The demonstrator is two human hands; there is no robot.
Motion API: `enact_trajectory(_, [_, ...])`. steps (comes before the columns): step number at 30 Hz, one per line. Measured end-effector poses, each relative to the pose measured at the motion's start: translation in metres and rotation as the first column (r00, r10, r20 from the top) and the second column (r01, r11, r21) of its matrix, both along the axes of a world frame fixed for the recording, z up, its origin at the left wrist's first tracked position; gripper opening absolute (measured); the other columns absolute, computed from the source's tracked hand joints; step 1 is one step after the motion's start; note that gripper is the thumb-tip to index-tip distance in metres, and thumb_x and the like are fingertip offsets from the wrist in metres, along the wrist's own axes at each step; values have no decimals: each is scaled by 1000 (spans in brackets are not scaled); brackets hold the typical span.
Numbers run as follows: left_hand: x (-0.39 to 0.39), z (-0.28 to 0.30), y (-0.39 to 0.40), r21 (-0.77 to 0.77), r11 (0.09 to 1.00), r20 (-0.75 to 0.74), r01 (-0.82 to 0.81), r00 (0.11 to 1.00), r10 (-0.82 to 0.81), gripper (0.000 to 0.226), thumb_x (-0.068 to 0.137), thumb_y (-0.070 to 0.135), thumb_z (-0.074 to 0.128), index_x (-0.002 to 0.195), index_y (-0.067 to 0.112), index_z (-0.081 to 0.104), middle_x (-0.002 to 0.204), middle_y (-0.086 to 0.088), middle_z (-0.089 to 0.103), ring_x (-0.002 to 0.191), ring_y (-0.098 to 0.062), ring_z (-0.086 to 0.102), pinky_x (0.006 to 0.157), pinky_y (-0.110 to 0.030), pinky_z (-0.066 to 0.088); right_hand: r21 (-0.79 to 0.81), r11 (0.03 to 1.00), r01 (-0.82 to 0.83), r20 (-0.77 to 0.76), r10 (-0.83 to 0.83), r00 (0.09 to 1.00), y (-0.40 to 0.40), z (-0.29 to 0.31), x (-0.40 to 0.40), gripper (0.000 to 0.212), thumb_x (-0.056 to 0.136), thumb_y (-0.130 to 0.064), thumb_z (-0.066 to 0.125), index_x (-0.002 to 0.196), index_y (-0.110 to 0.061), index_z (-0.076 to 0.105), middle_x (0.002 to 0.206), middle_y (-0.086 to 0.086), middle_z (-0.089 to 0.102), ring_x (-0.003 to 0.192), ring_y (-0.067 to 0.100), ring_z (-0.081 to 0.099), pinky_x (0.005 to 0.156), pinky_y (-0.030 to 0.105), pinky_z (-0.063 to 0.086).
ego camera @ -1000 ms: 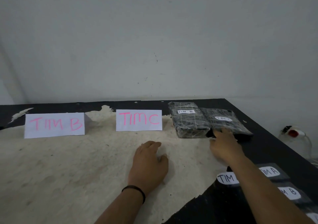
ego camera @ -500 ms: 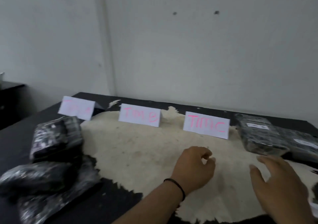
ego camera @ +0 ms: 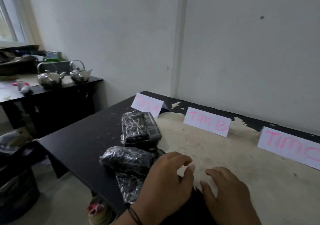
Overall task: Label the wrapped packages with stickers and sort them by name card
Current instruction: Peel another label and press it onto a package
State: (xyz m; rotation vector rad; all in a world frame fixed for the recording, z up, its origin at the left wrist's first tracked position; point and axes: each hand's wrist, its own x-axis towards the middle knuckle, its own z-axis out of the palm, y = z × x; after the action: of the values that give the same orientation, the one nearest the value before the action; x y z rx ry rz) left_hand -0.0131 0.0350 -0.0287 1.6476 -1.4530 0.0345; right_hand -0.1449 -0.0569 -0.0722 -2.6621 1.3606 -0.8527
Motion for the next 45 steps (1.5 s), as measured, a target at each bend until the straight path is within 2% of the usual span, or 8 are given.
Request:
enact_trajectory(8, [70,4,33,-49,976,121,-214,968,218,17,81,20,63,96,22,71,93,22,57,89,4,54,86,-19,45,1,992,-125,12,125,992,4,-21,26,37,73,-36,52,94,-14,74,86,-2,68,75,19,68,59,34,54])
enact_trajectory(14, [106,-1,45,267,949,249,-169,963,102,54,75,68,46,122,40,52,119,29,40,116,6,33,107,-25,24,48,990,-130,9,129,992,9,-22,22,36,73,-33,59,102,-15,72,94,-4,68,83,17,67,70,35,54])
enact_trajectory(19, [112,1,43,375,917,338,-134,941,0,67,70,69,61,129,42,43,127,30,33,119,9,23,108,-21,15,48,991,-124,27,123,992,11,-21,20,32,71,-30,64,97,-14,73,92,-3,68,82,18,67,70,33,53])
enact_trajectory(24, [111,3,40,369,920,345,-133,939,-3,56,74,53,68,122,41,44,126,25,43,119,1,37,106,-21,24,79,987,-141,55,137,989,10,-23,19,30,71,-27,61,93,-12,74,91,0,69,82,20,68,69,35,55])
enact_trajectory(29, [116,-2,39,269,954,351,-135,936,33,69,74,69,53,135,39,42,121,22,41,112,0,33,104,-32,36,117,982,-148,59,142,988,9,-23,19,29,73,-26,60,96,-12,74,96,1,69,87,21,67,74,37,55])
enact_trajectory(35, [99,18,40,126,985,78,-119,991,110,64,80,69,35,135,37,40,110,20,43,90,3,51,70,-12,41,171,974,-148,80,136,988,13,-17,19,36,78,-30,54,106,-14,71,108,0,66,100,18,62,87,37,50])
enact_trajectory(42, [48,31,15,52,975,-461,215,871,-167,30,89,58,45,111,42,58,105,14,66,98,-2,62,86,-26,47,245,947,-208,129,181,975,19,12,-4,36,89,-36,49,122,-26,59,124,-13,51,118,6,46,104,26,34])
enact_trajectory(45, [22,28,-2,62,957,-489,283,845,-218,29,81,52,53,105,39,62,100,12,68,91,-3,64,80,-24,48,252,955,-158,116,132,984,18,23,-34,33,92,-40,48,124,-32,54,126,-16,48,121,3,42,106,25,30])
